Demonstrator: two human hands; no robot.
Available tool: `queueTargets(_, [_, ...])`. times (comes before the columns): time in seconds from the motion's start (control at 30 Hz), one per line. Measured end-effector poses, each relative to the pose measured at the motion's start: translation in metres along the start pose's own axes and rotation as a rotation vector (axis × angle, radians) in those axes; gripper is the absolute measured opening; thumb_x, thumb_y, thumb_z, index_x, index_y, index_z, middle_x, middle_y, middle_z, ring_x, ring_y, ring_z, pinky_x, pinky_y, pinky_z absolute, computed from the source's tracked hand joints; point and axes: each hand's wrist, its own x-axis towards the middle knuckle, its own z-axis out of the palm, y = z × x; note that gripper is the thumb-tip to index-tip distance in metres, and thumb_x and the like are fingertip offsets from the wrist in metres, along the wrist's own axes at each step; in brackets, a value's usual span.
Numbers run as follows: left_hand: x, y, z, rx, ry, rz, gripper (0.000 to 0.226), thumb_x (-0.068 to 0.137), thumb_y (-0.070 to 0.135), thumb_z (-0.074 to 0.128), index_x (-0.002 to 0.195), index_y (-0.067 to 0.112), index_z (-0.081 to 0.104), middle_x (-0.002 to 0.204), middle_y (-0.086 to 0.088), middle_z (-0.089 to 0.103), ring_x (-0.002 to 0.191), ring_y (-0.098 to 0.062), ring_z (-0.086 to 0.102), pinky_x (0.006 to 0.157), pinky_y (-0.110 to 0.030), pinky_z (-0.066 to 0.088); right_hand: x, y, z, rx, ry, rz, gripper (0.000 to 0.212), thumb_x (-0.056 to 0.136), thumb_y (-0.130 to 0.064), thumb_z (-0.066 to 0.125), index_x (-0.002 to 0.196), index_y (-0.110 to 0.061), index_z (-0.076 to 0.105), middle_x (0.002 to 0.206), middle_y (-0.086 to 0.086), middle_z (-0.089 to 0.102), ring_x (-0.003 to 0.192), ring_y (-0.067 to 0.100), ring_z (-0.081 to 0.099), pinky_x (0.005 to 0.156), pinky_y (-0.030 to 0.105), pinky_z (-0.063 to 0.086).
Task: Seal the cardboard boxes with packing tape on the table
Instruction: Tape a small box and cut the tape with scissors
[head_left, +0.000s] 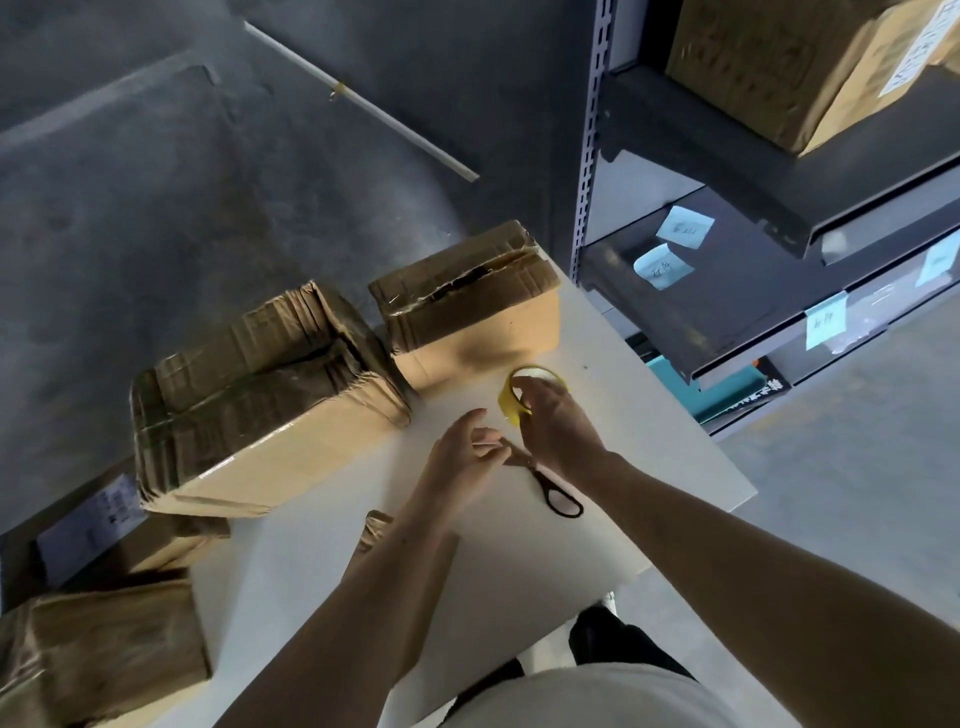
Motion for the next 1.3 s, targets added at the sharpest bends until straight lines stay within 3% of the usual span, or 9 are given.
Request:
queueTargets(0.13, [0.004,-0.009,0.003,-0.011,0.004,-0.013,0.051,0.09,0.022,0.07,0.137,0.016,0.051,0.122,0.001,0.068,0.1,0.0,0.063,0.072,0.002,0.043,0.006,0.014,0.008,-0.137,0.002,-0.092,0.046,0.084,0.007,0.05,0.126,-0.009,0.057,0.126,0.016,0.057,0.108,0.039,0.057,0.078,0.049,0.055])
queueTargets(0.27, [0.006,-0.014,0.002,-0.013,0.037,-0.023,0.025,0.088,0.022,0.073,0.11,0.016,0.064,0.105,0.003,0.073,0.097,-0.005,0.068,0.086,-0.018,0.053,0.007,0.022,0.011,-0.233,-0.043,-0.148,0.041,0.077,0.01,0.054,0.115,-0.004,0.058,0.11,0.014,0.063,0.098,0.039,0.061,0.07,0.048,0.055])
queueTargets(0.37, [0.003,-0.011,0.0,0.033,0.071,-0.012,0.01,0.089,0.024,0.072,0.09,0.018,0.064,0.093,0.005,0.07,0.09,-0.006,0.067,0.075,-0.011,0.049,0.005,0.025,0.011,-0.267,-0.069,-0.143,0.047,0.077,0.008,0.058,0.121,-0.009,0.055,0.111,0.012,0.063,0.094,0.039,0.062,0.07,0.048,0.055])
queueTargets(0.53, [-0.005,-0.005,-0.003,0.059,0.108,-0.008,0.011,0.091,0.027,0.068,0.09,0.02,0.061,0.093,0.006,0.068,0.09,-0.005,0.066,0.068,-0.005,0.044,0.005,0.027,0.008,-0.265,-0.078,-0.153,0.043,0.079,0.007,0.059,0.12,-0.007,0.058,0.11,0.013,0.063,0.097,0.038,0.062,0.069,0.046,0.056])
queueTargets(0.67, [-0.014,0.002,-0.008,0.068,0.187,-0.035,0.018,0.095,0.03,0.064,0.096,0.012,0.066,0.097,0.003,0.069,0.092,-0.008,0.066,0.074,-0.015,0.045,0.003,0.024,0.006,-0.215,0.003,-0.242,0.032,0.068,0.013,0.065,0.098,0.001,0.064,0.095,0.019,0.062,0.089,0.044,0.061,0.047,0.043,0.053])
queueTargets(0.83, [-0.036,0.004,-0.02,0.112,0.294,-0.071,0.027,0.101,0.031,0.052,0.096,0.011,0.069,0.101,-0.003,0.073,0.095,-0.019,0.067,0.074,-0.023,0.042,-0.007,-0.001,0.002,-0.101,0.055,-0.406,0.016,0.082,-0.001,0.062,0.098,-0.001,0.064,0.096,0.017,0.061,0.092,0.039,0.058,0.067,0.044,0.053])
queueTargets(1.0, [-0.068,-0.008,-0.025,0.129,0.431,-0.055,0.021,0.099,0.022,0.056,0.116,0.014,0.065,0.123,-0.004,0.065,0.113,-0.017,0.061,0.093,-0.02,0.042,-0.019,-0.025,0.015,0.002,0.002,-0.489,0.022,0.082,-0.004,0.056,0.102,-0.001,0.066,0.094,0.017,0.064,0.089,0.036,0.06,0.074,0.043,0.052])
queueTargets(1.2, [-0.11,-0.033,-0.023,0.275,0.41,-0.13,0.07,0.087,0.055,0.064,0.144,0.023,0.039,0.15,-0.001,0.04,0.131,-0.023,0.044,0.109,-0.039,0.039,-0.038,-0.046,0.032,0.088,-0.083,-0.49,0.024,0.094,-0.014,0.051,0.111,-0.005,0.065,0.107,0.013,0.067,0.103,0.03,0.062,0.089,0.04,0.051])
queueTargets(1.3, [-0.124,-0.047,-0.024,0.383,0.322,-0.226,0.104,0.074,0.07,0.067,0.153,0.021,0.019,0.156,-0.005,0.027,0.142,-0.026,0.03,0.118,-0.046,0.023,-0.049,-0.056,0.038,0.142,-0.076,-0.49,0.019,0.094,-0.009,0.056,0.109,-0.002,0.065,0.106,0.013,0.068,0.101,0.027,0.063,0.089,0.039,0.052])
